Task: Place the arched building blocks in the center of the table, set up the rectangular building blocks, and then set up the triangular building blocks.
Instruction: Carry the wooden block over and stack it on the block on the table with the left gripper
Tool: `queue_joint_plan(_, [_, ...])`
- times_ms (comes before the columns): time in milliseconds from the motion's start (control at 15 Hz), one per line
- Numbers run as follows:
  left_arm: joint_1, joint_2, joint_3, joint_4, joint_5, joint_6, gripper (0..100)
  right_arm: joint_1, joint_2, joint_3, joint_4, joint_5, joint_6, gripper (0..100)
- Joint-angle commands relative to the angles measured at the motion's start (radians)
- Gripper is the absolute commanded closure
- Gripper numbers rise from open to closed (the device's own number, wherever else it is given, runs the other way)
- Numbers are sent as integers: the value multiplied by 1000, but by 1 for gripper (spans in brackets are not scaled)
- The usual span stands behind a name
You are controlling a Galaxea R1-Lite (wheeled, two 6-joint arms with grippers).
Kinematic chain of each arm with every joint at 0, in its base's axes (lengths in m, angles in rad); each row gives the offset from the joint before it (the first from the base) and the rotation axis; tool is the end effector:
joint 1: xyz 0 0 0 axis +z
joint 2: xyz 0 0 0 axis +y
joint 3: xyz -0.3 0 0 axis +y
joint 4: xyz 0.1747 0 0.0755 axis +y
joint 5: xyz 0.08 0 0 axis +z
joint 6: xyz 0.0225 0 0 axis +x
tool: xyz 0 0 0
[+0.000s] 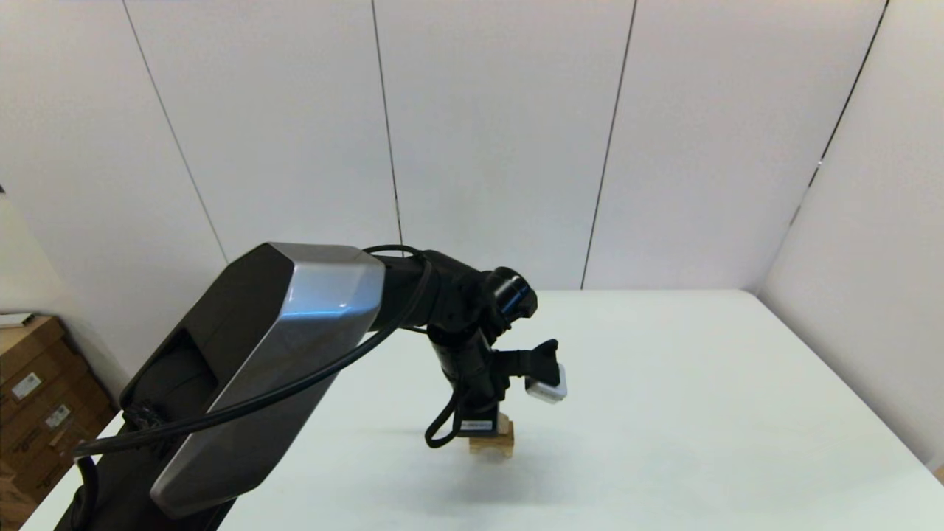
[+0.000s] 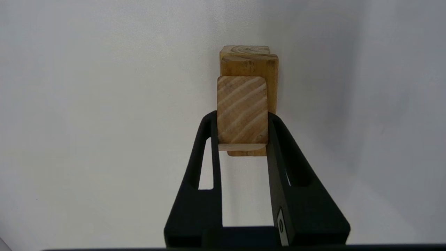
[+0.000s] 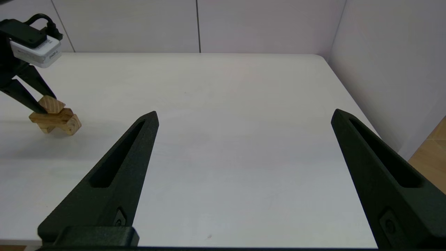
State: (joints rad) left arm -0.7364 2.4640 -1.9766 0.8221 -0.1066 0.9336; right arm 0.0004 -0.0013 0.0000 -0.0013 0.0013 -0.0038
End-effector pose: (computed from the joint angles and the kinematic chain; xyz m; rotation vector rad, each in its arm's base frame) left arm 0.3317 -0.3039 0.0741 1.1640 0.8740 -1.2965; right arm -0.0229 0.0000 0.0756 -0.0038 -0.0026 0.0017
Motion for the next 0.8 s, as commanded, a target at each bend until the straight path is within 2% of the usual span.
queue_joint_plan(67, [0, 1, 1, 5, 4, 5, 100, 0, 0, 0, 0, 0, -1, 0])
queue_joint_plan(333, [0, 1, -1, 5, 25, 4, 100, 1, 0, 2, 0, 0, -1, 0])
queue_joint_plan(400, [0, 0, 1, 8, 24, 7, 0, 1, 0, 2, 0, 0, -1, 0])
queue_joint_plan(800, [0, -8, -1, -21, 25, 2, 0, 0, 0, 2, 0, 0, -1, 0])
